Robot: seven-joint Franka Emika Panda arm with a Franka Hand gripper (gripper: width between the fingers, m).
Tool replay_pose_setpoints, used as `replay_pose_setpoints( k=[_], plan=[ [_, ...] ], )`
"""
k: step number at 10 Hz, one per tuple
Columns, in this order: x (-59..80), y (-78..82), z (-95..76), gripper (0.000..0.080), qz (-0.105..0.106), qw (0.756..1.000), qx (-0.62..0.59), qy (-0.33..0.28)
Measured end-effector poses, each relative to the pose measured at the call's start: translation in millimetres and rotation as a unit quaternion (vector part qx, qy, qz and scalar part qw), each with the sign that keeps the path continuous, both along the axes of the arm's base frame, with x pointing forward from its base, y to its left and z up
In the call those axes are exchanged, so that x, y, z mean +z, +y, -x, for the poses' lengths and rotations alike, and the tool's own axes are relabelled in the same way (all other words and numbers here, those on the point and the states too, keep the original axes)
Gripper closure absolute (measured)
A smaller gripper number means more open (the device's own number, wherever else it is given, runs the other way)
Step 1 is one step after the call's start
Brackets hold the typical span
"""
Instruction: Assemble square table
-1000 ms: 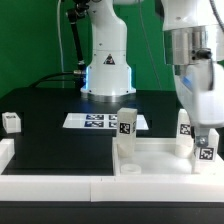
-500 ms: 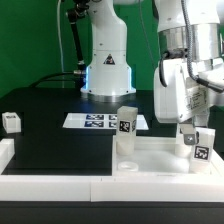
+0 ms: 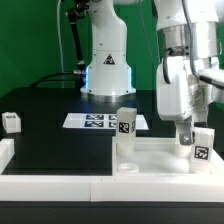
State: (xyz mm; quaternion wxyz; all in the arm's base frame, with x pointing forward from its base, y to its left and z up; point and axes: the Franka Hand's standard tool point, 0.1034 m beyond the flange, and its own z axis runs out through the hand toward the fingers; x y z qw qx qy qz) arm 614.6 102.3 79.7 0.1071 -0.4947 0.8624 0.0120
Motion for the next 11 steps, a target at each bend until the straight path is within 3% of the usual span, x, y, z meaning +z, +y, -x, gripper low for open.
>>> replay_pose_setpoints(
  k=[3,4,9,10,11],
  plan=[
    [38.1,-50.0,11.4,0.0151,0.005,0.998,0.042,-0.040],
    [42.5,-47.6,8.9,0.0151,0.001,0.998,0.043,-0.042],
    [37.9,-47.5,10.6,0.0151,0.003,0.998,0.044,-0.038],
    [39.4,-51.8,11.3,0.0151,0.008,0.997,0.064,-0.046],
    [45.3,-76.0,21.2,0.0151,0.022,0.990,0.119,-0.067]
  ],
)
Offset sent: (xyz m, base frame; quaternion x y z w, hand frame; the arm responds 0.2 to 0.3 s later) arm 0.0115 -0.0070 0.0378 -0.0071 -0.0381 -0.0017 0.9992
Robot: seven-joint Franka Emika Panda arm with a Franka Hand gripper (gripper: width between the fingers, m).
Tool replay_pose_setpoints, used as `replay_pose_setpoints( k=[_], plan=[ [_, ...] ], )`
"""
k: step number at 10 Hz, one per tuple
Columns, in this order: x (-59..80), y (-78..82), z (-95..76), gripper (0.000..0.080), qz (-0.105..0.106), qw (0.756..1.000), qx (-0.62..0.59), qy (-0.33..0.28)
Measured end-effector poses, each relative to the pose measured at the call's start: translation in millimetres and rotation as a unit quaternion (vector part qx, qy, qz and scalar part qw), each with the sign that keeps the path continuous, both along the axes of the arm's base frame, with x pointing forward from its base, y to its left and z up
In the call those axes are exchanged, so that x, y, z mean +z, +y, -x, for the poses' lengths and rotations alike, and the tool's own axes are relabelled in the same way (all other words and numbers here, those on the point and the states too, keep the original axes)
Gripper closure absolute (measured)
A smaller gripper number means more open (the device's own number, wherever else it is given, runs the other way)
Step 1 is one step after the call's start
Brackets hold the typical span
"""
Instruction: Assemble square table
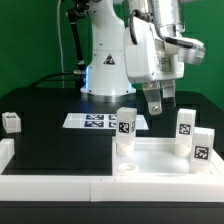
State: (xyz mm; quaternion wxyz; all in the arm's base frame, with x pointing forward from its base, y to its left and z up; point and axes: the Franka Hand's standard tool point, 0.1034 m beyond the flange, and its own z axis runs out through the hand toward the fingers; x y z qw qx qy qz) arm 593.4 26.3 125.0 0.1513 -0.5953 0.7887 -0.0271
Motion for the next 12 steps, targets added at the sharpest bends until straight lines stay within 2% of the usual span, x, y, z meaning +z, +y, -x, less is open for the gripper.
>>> replay_pose_setpoints(
  k=[1,2,3,4,7,8,9,10,11,12],
  plan=[
    [7.5,-24.3,9.1,0.0151,0.011,0.999,0.037,-0.010],
    [9.3,-43.4,15.1,0.0151,0.028,0.996,0.088,-0.018],
    [7.3,-55.9,19.1,0.0151,0.048,0.988,0.144,-0.025],
    [6.6,-59.2,18.7,0.0151,0.069,0.978,0.192,-0.031],
    [5.6,-59.8,18.9,0.0151,0.099,0.950,0.293,-0.043],
    [5.1,-61.8,19.3,0.0151,0.109,0.937,0.329,-0.048],
    [1.8,-73.4,23.6,0.0151,0.127,0.916,0.376,-0.054],
    [-6.5,-93.3,36.2,0.0151,0.142,0.883,0.445,-0.053],
    [-14.5,-110.6,49.1,0.0151,0.137,0.856,0.496,-0.048],
    [-21.3,-127.1,59.8,0.0151,0.127,0.841,0.525,-0.041]
  ],
)
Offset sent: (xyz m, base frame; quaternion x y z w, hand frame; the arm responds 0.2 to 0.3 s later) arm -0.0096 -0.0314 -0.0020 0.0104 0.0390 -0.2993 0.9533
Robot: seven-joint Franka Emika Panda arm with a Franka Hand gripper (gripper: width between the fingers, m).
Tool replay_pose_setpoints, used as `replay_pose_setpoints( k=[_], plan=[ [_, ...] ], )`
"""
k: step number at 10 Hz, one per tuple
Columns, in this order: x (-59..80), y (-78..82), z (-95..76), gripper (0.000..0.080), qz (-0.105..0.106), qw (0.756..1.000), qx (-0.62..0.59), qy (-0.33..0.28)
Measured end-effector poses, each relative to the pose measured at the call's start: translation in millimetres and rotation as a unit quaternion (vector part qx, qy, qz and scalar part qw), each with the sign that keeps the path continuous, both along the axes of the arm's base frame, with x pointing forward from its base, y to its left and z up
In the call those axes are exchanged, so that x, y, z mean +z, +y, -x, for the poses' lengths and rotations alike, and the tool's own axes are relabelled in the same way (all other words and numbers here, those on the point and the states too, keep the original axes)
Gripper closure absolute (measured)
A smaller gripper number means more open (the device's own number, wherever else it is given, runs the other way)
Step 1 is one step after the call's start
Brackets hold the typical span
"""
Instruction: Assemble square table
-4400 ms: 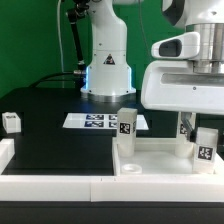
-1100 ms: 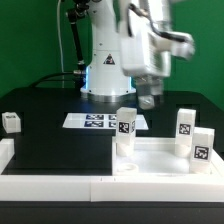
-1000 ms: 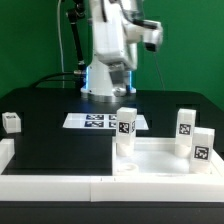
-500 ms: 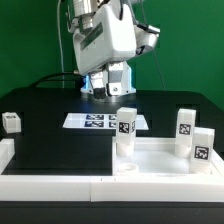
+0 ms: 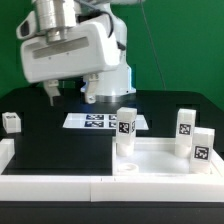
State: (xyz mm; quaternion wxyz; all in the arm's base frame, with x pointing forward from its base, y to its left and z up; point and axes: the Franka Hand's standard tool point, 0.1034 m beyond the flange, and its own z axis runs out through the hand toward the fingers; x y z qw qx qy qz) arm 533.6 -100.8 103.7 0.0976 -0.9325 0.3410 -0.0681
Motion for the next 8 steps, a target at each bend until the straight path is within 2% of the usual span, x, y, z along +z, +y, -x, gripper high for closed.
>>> replay_pose_setpoints(
  k=[1,2,4,7,8],
  plan=[
    [-5.2,-12.9,7.0,0.0151,0.003,1.000,0.017,0.007],
    [-8.4,-21.2,11.1,0.0151,0.023,0.998,0.059,-0.003],
    [-8.4,-21.9,11.4,0.0151,0.037,0.993,0.115,-0.006],
    [-10.5,-26.8,15.4,0.0151,0.061,0.972,0.228,-0.007],
    [-20.6,-36.1,33.0,0.0151,0.060,0.957,0.282,0.023]
  ],
)
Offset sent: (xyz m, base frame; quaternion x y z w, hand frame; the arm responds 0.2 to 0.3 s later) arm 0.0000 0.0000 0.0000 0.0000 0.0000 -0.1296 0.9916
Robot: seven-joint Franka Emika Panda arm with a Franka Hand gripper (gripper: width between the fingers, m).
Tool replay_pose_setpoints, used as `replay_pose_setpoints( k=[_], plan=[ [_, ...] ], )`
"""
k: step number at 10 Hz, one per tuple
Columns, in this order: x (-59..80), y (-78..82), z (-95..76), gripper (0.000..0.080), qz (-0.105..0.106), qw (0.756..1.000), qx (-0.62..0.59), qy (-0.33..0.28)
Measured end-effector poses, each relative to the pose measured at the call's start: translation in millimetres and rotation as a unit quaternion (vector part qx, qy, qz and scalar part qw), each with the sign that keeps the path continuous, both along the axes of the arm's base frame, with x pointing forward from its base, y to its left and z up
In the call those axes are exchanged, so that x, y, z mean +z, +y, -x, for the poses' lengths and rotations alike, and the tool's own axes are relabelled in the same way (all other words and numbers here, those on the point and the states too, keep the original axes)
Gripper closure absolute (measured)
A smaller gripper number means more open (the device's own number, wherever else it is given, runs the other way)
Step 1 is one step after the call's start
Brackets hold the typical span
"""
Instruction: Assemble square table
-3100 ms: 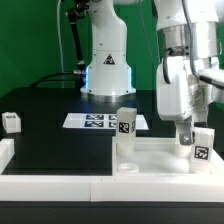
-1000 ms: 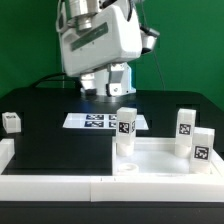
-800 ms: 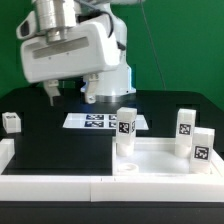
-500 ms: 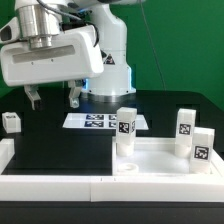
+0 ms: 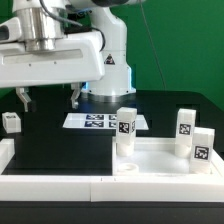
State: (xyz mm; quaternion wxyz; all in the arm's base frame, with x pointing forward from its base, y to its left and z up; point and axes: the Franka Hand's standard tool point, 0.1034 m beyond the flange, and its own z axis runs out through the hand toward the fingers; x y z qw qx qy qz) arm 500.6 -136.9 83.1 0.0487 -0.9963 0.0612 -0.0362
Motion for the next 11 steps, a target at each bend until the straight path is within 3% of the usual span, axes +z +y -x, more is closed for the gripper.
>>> replay_pose_setpoints(
  k=[1,3,8,9,10,11],
  plan=[
    [-10.6,-16.8,23.6,0.0151,0.016,0.996,0.075,0.052],
    [-23.1,-40.2,45.7,0.0151,0.042,0.984,0.165,0.052],
    [-25.4,-47.7,52.5,0.0151,0.049,0.948,0.311,0.055],
    [-36.2,-61.6,65.2,0.0151,0.071,0.938,0.331,0.071],
    [-46.2,-71.0,76.7,0.0151,0.080,0.943,0.311,0.090],
    [-52.0,-72.5,80.7,0.0151,0.089,0.943,0.303,0.108]
  ],
)
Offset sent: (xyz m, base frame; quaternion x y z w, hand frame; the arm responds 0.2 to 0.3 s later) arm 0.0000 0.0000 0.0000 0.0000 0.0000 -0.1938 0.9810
